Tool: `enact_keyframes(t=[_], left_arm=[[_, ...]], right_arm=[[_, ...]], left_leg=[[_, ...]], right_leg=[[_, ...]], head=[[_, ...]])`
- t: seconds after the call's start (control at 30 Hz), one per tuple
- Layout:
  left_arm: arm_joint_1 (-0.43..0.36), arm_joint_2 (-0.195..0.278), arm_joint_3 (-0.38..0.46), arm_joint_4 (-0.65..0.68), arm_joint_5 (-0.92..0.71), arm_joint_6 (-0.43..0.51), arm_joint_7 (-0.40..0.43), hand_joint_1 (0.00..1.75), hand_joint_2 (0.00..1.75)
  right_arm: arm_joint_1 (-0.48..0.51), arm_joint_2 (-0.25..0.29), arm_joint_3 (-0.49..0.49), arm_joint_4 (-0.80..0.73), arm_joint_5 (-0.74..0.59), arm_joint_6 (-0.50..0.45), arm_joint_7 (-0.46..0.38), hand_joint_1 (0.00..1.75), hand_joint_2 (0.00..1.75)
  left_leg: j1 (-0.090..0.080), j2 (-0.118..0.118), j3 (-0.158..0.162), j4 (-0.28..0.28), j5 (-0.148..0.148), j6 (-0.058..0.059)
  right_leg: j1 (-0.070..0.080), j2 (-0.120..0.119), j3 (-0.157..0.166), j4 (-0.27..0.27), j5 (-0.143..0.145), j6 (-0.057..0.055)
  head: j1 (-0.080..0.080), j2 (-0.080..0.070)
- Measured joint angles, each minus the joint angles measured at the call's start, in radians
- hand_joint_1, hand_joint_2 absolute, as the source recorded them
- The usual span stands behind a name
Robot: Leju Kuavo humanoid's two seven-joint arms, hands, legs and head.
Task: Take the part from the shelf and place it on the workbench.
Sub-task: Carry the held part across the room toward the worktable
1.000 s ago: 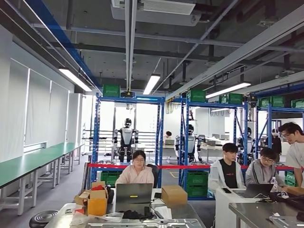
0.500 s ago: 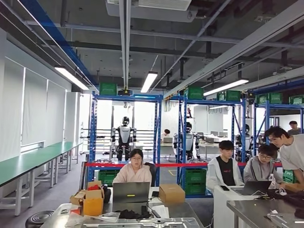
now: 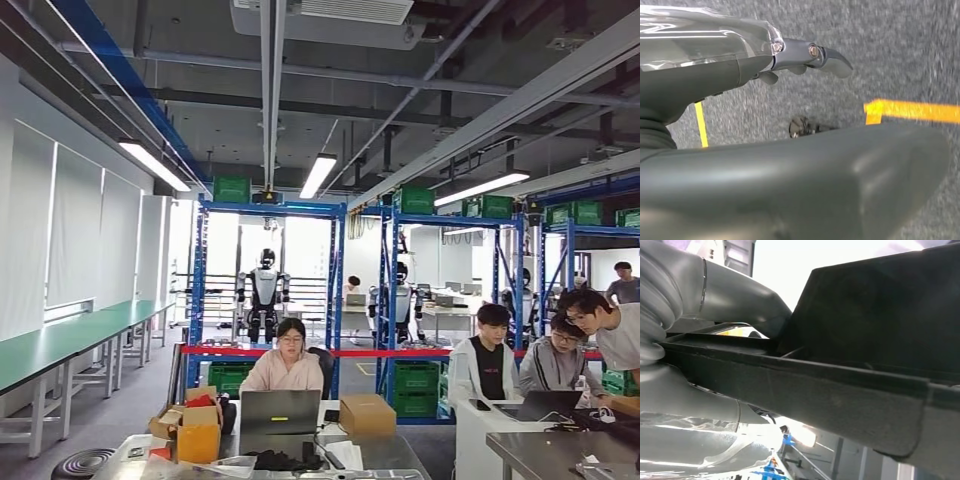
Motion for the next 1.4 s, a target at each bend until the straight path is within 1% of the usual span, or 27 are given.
enact_keyframes(t=[0.07,0.13,0.17,0.2,0.23,0.3,0.33,0.37,0.43,0.53,0.57,0.63,0.67,0.7,0.73,0.8,0.83,0.87,1.03,1.1,1.17,1.2,1.23,1.27,1.33,1.37,1.4], left_arm=[[-0.002,0.001,0.000,0.000,0.000,0.000,-0.001,0.00,1.75],[-0.004,0.001,-0.001,0.000,0.000,0.000,-0.001,0.00,1.75],[-0.004,0.001,-0.001,0.000,0.000,0.000,0.000,0.00,1.75],[-0.003,0.001,-0.001,0.000,0.000,0.000,0.000,0.00,1.75],[-0.001,0.001,-0.001,0.000,0.000,0.000,0.000,0.00,1.75],[0.000,0.001,-0.001,0.000,0.000,0.000,0.000,0.00,1.75],[-0.001,0.001,-0.002,0.000,0.000,0.000,0.000,0.00,1.75],[-0.002,0.000,-0.002,0.000,0.000,0.000,0.000,0.00,1.75],[-0.003,-0.001,-0.002,0.000,0.000,0.000,0.000,0.00,1.75],[-0.004,-0.001,-0.003,0.000,0.000,-0.001,0.000,0.00,1.75],[-0.005,-0.001,-0.003,0.000,0.000,-0.001,0.000,0.00,1.75],[-0.005,0.000,-0.003,0.000,0.001,-0.001,0.000,0.00,1.75],[-0.003,0.000,-0.003,0.000,0.001,-0.001,0.000,0.00,1.75],[0.000,0.000,-0.003,0.000,0.001,-0.001,0.000,0.00,1.75],[0.003,0.001,-0.003,0.000,0.000,-0.001,0.000,0.00,1.75],[0.005,0.001,-0.003,0.000,0.000,-0.002,0.000,0.00,1.75],[0.005,0.001,-0.003,0.000,0.000,-0.002,0.000,0.00,1.75],[0.004,0.002,-0.003,0.000,0.000,-0.002,0.000,0.00,1.75],[0.003,0.002,-0.004,0.000,0.000,-0.002,-0.001,0.00,1.75],[0.001,0.003,-0.004,0.000,0.000,-0.002,-0.001,0.00,1.75],[-0.001,0.004,-0.005,0.000,0.000,-0.003,-0.001,0.00,1.75],[-0.001,0.004,-0.005,0.000,0.000,-0.003,-0.001,0.00,1.75],[0.000,0.004,-0.005,0.000,0.000,-0.003,-0.001,0.00,1.75],[0.000,0.004,-0.005,0.000,0.000,-0.003,-0.001,0.00,1.75],[-0.001,0.003,-0.005,0.000,0.000,-0.003,-0.001,0.00,1.75],[-0.002,0.003,-0.005,0.000,-0.001,-0.003,-0.001,0.00,1.75],[-0.003,0.002,-0.005,0.000,-0.001,-0.003,-0.001,0.00,1.75]], right_arm=[[-0.001,0.000,0.000,-0.001,-0.001,0.000,0.000,1.75,1.75],[-0.001,-0.001,0.000,-0.001,-0.001,0.000,-0.001,1.75,1.75],[0.001,-0.001,0.000,0.000,-0.002,0.000,-0.001,1.75,1.75],[0.002,-0.002,0.000,0.001,-0.003,0.000,-0.001,1.75,1.75],[0.002,-0.002,-0.001,0.002,-0.004,0.000,-0.001,1.75,1.75],[0.003,-0.003,-0.002,0.002,-0.005,0.000,-0.001,1.75,1.75],[0.002,-0.003,-0.002,0.003,-0.004,0.000,0.000,1.75,1.75],[0.002,-0.003,-0.003,0.003,-0.001,0.000,0.000,1.75,1.75],[0.001,-0.004,-0.004,0.004,0.005,0.000,0.002,1.75,1.75],[0.001,-0.005,-0.005,0.004,0.016,0.000,0.006,1.75,1.75],[0.000,-0.005,-0.005,0.005,0.019,0.000,0.006,1.75,1.75],[-0.001,-0.006,-0.006,0.008,0.024,0.000,0.007,1.75,1.75],[0.000,-0.006,-0.006,0.010,0.024,0.000,0.008,1.75,1.75],[0.000,-0.006,-0.006,0.012,0.022,0.000,0.008,1.75,1.75],[0.001,-0.007,-0.007,0.014,0.020,0.000,0.008,1.75,1.75],[0.001,-0.007,-0.008,0.016,0.013,0.000,0.007,1.75,1.75],[0.001,-0.007,-0.008,0.017,0.011,0.000,0.007,1.75,1.75],[0.001,-0.007,-0.009,0.017,0.010,0.000,0.007,1.75,1.75],[0.002,-0.007,-0.009,0.015,0.010,-0.001,0.007,1.75,1.75],[0.002,-0.008,-0.009,0.014,0.010,-0.001,0.007,1.75,1.75],[0.003,-0.008,-0.009,0.014,0.011,-0.002,0.007,1.75,1.75],[0.004,-0.009,-0.009,0.015,0.011,-0.002,0.007,1.75,1.75],[0.005,-0.009,-0.009,0.015,0.012,-0.002,0.007,1.75,1.75],[0.006,-0.010,-0.009,0.015,0.012,-0.003,0.007,1.75,1.75],[0.006,-0.010,-0.009,0.015,0.013,-0.003,0.007,1.75,1.75],[0.006,-0.011,-0.010,0.015,0.013,-0.004,0.007,1.75,1.75],[0.006,-0.011,-0.010,0.015,0.014,-0.004,0.007,1.75,1.75]], left_leg=[[0.004,0.000,0.009,-0.004,-0.005,0.011],[0.003,0.000,0.015,-0.004,-0.012,0.017],[0.002,0.000,0.018,-0.004,-0.016,0.018],[0.002,0.000,0.024,-0.004,-0.020,0.018],[0.001,-0.001,0.031,-0.004,-0.026,0.018],[-0.001,-0.002,0.050,-0.006,-0.039,0.016],[-0.002,-0.003,0.058,-0.007,-0.044,0.013],[-0.003,-0.004,0.062,-0.009,-0.048,0.009],[-0.003,-0.003,0.063,-0.014,-0.051,-0.002],[-0.004,-0.001,0.063,-0.006,-0.066,-0.014],[-0.004,-0.001,0.049,0.027,-0.083,-0.017],[-0.002,-0.001,-0.018,0.146,-0.128,-0.022],[-0.001,-0.001,-0.055,0.204,-0.142,-0.025],[0.000,0.000,-0.081,0.236,-0.139,-0.029],[0.002,0.000,-0.090,0.232,-0.115,-0.032],[0.006,0.001,-0.060,0.131,-0.029,-0.035],[0.006,0.003,-0.038,0.077,0.001,-0.035],[0.005,0.006,-0.021,0.035,0.014,-0.030],[0.002,0.004,-0.001,0.000,-0.008,0.002],[0.005,0.002,0.008,-0.003,-0.013,0.012],[0.005,0.000,0.015,-0.003,-0.022,0.017],[0.005,-0.001,0.020,-0.003,-0.026,0.017],[0.004,-0.003,0.027,-0.003,-0.032,0.016],[0.004,-0.006,0.037,-0.003,-0.038,0.015],[0.003,-0.010,0.057,-0.005,-0.052,0.010],[0.003,-0.012,0.064,-0.007,-0.057,0.006],[0.004,-0.014,0.067,-0.009,-0.060,0.002]], right_leg=[[-0.003,-0.001,-0.031,0.070,-0.038,0.011],[-0.006,-0.001,-0.113,0.213,-0.091,0.019],[-0.006,-0.001,-0.153,0.272,-0.103,0.020],[-0.006,-0.001,-0.178,0.300,-0.094,0.020],[-0.006,-0.001,-0.182,0.285,-0.064,0.018],[-0.002,-0.001,-0.145,0.163,0.030,0.005],[0.001,-0.002,-0.123,0.103,0.064,-0.004],[0.005,-0.002,-0.108,0.061,0.081,-0.013],[0.011,-0.003,-0.098,0.034,0.076,-0.025],[0.004,-0.010,-0.074,-0.003,0.072,-0.034],[0.000,-0.015,-0.064,-0.014,0.071,-0.036],[0.000,-0.022,-0.050,-0.019,0.064,-0.041],[0.000,-0.024,-0.043,-0.019,0.058,-0.041],[0.000,-0.025,-0.036,-0.019,0.052,-0.040],[-0.001,-0.025,-0.027,-0.019,0.045,-0.038],[-0.003,-0.025,-0.007,-0.016,0.029,-0.031],[-0.002,-0.024,0.000,-0.012,0.019,-0.026],[-0.001,-0.023,0.004,-0.008,0.012,-0.020],[-0.002,-0.020,0.002,0.008,-0.014,0.004],[-0.005,-0.016,-0.042,0.098,-0.056,0.014],[-0.007,-0.015,-0.128,0.240,-0.100,0.019],[-0.007,-0.015,-0.162,0.285,-0.102,0.020],[-0.007,-0.015,-0.179,0.292,-0.083,0.019],[-0.006,-0.014,-0.175,0.258,-0.043,0.015],[-0.003,-0.009,-0.136,0.133,0.047,0.002],[0.001,-0.006,-0.118,0.083,0.074,-0.004],[0.004,-0.004,-0.107,0.056,0.082,-0.010]], head=[[0.000,0.000],[0.000,0.000],[0.000,0.000],[0.000,0.000],[0.000,0.000],[0.000,0.000],[0.000,0.000],[0.000,0.000],[0.000,0.001],[0.000,0.001],[0.000,0.001],[0.000,0.000],[0.000,0.000],[0.000,0.000],[0.000,0.000],[0.000,0.000],[0.000,0.000],[0.000,0.000],[0.000,0.000],[0.000,0.000],[0.000,0.000],[0.000,0.000],[0.000,0.000],[0.000,0.000],[0.000,0.000],[0.000,0.000],[0.000,0.000]])
